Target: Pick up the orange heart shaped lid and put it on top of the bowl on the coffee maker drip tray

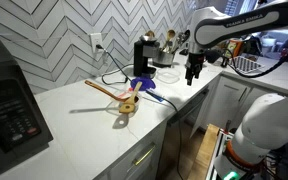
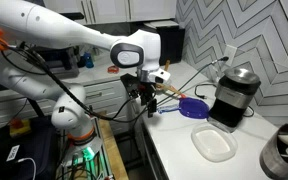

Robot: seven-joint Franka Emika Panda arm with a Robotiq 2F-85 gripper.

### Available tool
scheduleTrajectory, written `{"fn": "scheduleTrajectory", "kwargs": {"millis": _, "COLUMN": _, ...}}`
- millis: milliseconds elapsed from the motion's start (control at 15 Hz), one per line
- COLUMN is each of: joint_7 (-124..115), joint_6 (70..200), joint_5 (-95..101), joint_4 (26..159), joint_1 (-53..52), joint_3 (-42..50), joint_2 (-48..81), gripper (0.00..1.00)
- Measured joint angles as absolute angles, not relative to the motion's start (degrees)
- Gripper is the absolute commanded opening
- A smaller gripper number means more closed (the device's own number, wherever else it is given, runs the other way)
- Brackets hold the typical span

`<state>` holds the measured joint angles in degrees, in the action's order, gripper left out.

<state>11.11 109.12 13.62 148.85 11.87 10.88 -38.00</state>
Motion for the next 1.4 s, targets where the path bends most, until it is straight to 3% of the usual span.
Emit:
{"fn": "scheduleTrajectory", "kwargs": {"millis": 400, "joint_7": 12.5, "joint_6": 109.8, "joint_5": 12.6, "joint_4": 148.8, "joint_1": 10.1, "joint_3": 10.3, "joint_2": -38.2, "gripper": 1.00}}
{"fn": "scheduleTrajectory", "kwargs": {"millis": 1067, "joint_7": 12.7, "joint_6": 109.6, "joint_5": -7.5, "joint_4": 147.5, "joint_1": -15.5, "joint_3": -6.4, "joint_2": -46.5, "gripper": 1.00}}
{"fn": "scheduleTrajectory", "kwargs": {"millis": 1400, "joint_7": 14.4, "joint_6": 109.7, "joint_5": -11.3, "joint_4": 146.0, "joint_1": -22.5, "joint_3": -8.2, "joint_2": -47.9, "gripper": 1.00}}
